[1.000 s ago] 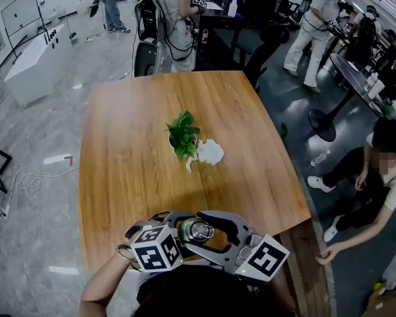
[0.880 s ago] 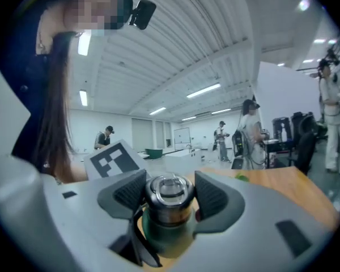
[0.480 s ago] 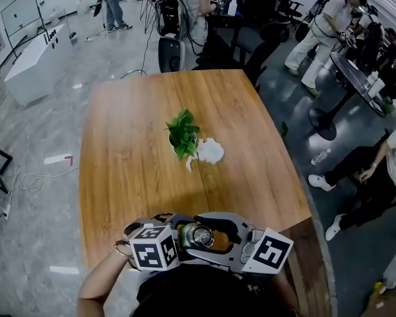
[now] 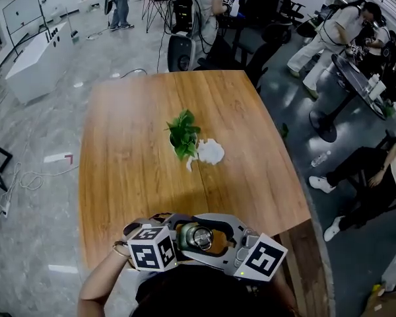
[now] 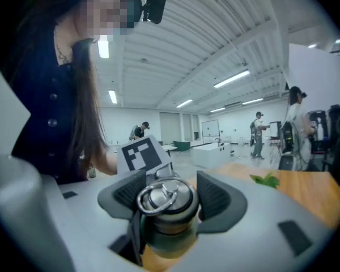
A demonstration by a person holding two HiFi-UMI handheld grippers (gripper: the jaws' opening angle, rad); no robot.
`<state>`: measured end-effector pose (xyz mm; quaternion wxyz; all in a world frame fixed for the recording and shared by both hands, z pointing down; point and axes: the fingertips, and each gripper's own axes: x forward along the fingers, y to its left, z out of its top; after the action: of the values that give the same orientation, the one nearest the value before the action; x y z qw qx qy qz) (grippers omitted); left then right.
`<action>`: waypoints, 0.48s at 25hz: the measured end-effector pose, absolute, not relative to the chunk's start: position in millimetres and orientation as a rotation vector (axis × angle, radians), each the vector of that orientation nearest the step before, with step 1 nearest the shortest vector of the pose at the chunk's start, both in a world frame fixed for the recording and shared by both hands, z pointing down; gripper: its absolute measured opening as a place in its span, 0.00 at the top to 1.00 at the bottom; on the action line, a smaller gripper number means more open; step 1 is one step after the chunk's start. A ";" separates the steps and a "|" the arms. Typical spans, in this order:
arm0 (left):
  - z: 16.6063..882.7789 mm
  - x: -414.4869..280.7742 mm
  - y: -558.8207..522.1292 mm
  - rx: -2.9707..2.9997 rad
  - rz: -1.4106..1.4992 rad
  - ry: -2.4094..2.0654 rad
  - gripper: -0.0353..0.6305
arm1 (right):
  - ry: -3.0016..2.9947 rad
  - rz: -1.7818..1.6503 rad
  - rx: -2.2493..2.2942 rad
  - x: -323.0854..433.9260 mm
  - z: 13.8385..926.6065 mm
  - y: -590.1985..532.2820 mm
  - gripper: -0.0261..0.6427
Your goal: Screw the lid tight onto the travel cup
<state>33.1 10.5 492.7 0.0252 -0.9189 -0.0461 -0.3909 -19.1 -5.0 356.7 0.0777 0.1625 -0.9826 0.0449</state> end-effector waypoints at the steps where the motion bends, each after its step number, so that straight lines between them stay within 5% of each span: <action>1: 490.9 34.7 13.9 -2.868 -1.191 -0.176 0.36 | -2.950 0.130 0.472 -20.3 356.1 -4.4 0.55; 8: 490.1 40.2 -23.9 -2.894 -1.185 0.231 0.36 | -2.926 0.107 0.859 -10.3 353.1 -36.7 0.55; 12: 484.0 37.9 -9.9 -2.901 -1.134 0.027 0.36 | -2.997 0.189 0.658 -12.2 347.0 -20.1 0.55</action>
<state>37.9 -9.9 484.0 0.0132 -0.9313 0.0088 -0.3638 -12.2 -20.1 347.0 0.0336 0.2138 -0.9744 0.0614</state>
